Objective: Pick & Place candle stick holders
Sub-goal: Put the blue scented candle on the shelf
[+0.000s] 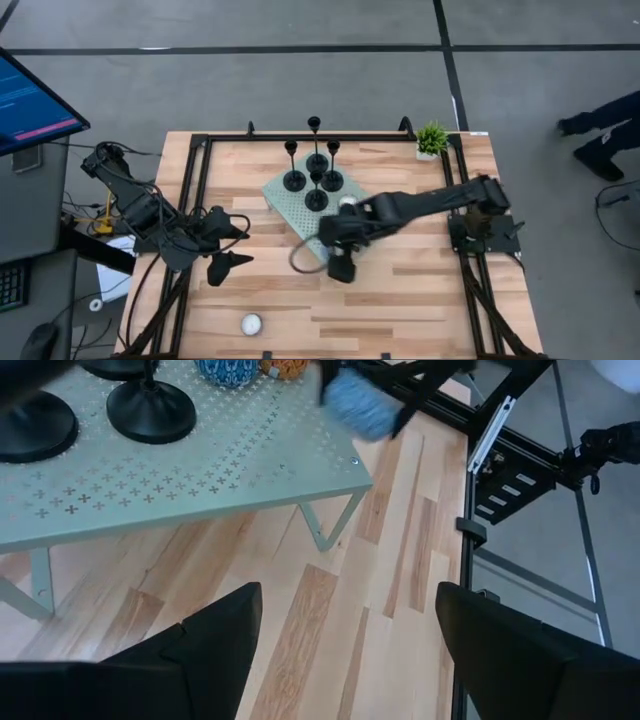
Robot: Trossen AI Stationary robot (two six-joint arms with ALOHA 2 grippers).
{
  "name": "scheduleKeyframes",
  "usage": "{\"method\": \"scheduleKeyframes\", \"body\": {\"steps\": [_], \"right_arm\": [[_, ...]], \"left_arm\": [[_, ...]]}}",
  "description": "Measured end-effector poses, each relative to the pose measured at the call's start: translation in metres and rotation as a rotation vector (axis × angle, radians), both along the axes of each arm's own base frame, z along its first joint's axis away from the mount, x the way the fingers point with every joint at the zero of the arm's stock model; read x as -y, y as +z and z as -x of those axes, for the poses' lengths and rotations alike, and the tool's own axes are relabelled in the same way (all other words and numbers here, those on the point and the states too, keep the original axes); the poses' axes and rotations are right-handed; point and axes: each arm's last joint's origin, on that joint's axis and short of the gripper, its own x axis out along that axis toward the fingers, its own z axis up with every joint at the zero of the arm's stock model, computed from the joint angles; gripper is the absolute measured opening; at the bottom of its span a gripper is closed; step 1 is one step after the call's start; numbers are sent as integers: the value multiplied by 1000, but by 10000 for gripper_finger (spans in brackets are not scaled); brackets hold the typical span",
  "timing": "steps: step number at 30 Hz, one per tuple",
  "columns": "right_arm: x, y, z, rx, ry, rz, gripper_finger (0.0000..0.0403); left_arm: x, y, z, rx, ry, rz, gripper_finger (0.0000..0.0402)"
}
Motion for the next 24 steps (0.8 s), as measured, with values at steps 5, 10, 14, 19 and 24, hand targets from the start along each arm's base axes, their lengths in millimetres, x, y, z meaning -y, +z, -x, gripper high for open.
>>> {"method": "scheduleKeyframes", "body": {"steps": [5,10,14,19,24], "right_arm": [[20,-11,-32,-38,-22,48,291],[34,-15,-45,-98,-37,70,291],[38,-18,-47,-132,-32,84,291],[39,-18,-46,-144,-33,85,291],[39,-18,-46,-139,-36,83,291]], "left_arm": [[0,0,0,0,0,0,300],[0,0,0,0,0,0,300],[0,0,0,0,0,0,300],[0,0,0,0,0,0,300],[0,0,0,0,0,0,300]]}}
